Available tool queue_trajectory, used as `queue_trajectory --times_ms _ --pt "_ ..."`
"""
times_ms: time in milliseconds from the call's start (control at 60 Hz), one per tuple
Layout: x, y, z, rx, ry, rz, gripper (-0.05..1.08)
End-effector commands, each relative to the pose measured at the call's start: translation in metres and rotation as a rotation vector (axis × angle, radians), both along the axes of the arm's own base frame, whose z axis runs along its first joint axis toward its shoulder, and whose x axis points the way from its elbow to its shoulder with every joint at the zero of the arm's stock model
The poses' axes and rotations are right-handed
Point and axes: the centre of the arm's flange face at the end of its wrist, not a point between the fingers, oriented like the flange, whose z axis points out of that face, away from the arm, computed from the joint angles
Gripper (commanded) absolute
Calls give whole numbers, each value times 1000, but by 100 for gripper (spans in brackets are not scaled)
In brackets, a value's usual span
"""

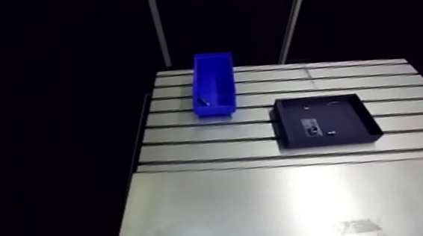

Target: Pick up the M10 bolt from the tray and put it into the blue bin.

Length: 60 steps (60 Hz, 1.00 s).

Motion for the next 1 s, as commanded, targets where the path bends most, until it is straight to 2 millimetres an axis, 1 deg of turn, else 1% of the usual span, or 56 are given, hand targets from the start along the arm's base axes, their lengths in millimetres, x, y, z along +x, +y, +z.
queue_trajectory --times_ms 17,67,83,100,117,200,250,267,283,300,317,367,433,617,683,717,783,1000 --pt "12 50 27 19 -29 -539 0" --pt "16 49 32 12 -26 -543 0" --pt "20 48 39 5 -23 -545 0" --pt "20 48 39 5 -23 -545 0" --pt "23 49 43 1 -27 -547 0" --pt "31 48 49 -1 -44 -550 0" --pt "41 46 54 -9 -55 -551 0" --pt "41 46 54 -9 -55 -551 0" --pt "46 46 56 -15 -58 -553 0" --pt "46 46 56 -15 -58 -553 0" --pt "50 45 56 -21 -63 -554 0" --pt "55 45 56 -28 -65 -553 1" --pt "66 44 57 -29 -60 -547 1" --pt "67 47 51 -32 -55 -553 1" --pt "71 46 56 -34 -45 -550 1" --pt "76 46 59 -35 -39 -548 1" --pt "80 46 61 -33 -38 -548 1" --pt "82 46 61 -31 -39 -548 1"
